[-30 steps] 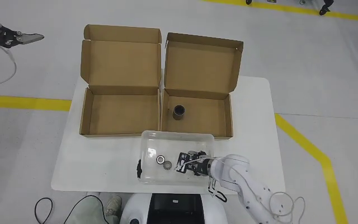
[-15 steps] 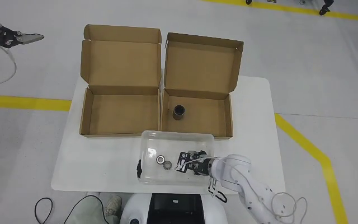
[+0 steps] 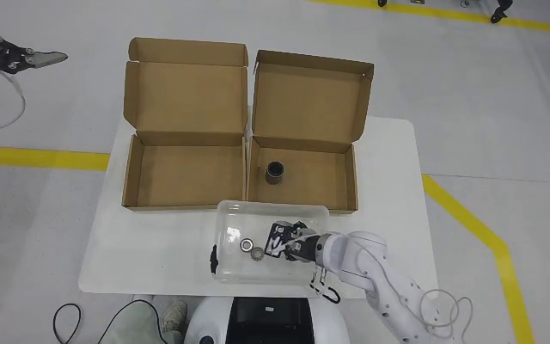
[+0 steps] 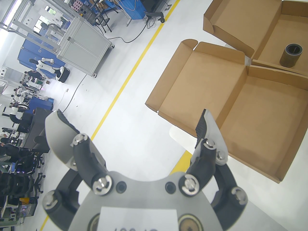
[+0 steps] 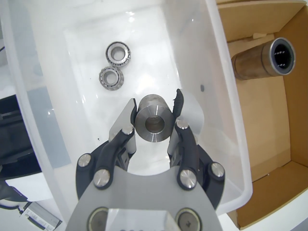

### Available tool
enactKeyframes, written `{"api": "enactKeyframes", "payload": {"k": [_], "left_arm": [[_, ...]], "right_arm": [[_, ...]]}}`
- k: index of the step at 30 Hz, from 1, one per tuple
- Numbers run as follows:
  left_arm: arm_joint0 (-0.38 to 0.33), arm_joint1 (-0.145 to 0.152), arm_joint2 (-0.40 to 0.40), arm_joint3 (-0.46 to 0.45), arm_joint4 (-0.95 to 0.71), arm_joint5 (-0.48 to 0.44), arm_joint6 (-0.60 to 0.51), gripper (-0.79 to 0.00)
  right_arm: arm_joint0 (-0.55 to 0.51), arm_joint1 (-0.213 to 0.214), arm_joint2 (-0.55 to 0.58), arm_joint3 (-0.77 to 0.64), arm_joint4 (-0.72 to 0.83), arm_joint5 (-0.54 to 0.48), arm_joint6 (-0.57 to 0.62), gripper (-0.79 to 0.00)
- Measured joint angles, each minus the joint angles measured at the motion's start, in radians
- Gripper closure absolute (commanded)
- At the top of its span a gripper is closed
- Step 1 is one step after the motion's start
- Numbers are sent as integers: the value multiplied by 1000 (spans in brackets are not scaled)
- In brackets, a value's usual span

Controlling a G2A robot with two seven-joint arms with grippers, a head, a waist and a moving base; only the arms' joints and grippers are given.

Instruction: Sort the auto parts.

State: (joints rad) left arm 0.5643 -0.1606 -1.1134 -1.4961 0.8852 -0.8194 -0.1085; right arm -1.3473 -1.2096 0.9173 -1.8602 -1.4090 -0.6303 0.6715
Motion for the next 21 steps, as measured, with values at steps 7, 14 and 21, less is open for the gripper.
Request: {"api": "enactKeyframes", "payload": {"k": [7, 14, 21], "left_arm": [[0, 0, 0, 0, 0, 0, 0, -785], [0, 0, 0, 0, 0, 0, 0, -785], [0, 0, 0, 0, 0, 0, 0, -785]], "right_arm": [[-2, 1, 6, -39, 34, -7, -159, 0], [0, 4, 5, -88, 29, -30, -331, 0], [5, 4, 12, -88, 42, -22, -462, 0]]}}
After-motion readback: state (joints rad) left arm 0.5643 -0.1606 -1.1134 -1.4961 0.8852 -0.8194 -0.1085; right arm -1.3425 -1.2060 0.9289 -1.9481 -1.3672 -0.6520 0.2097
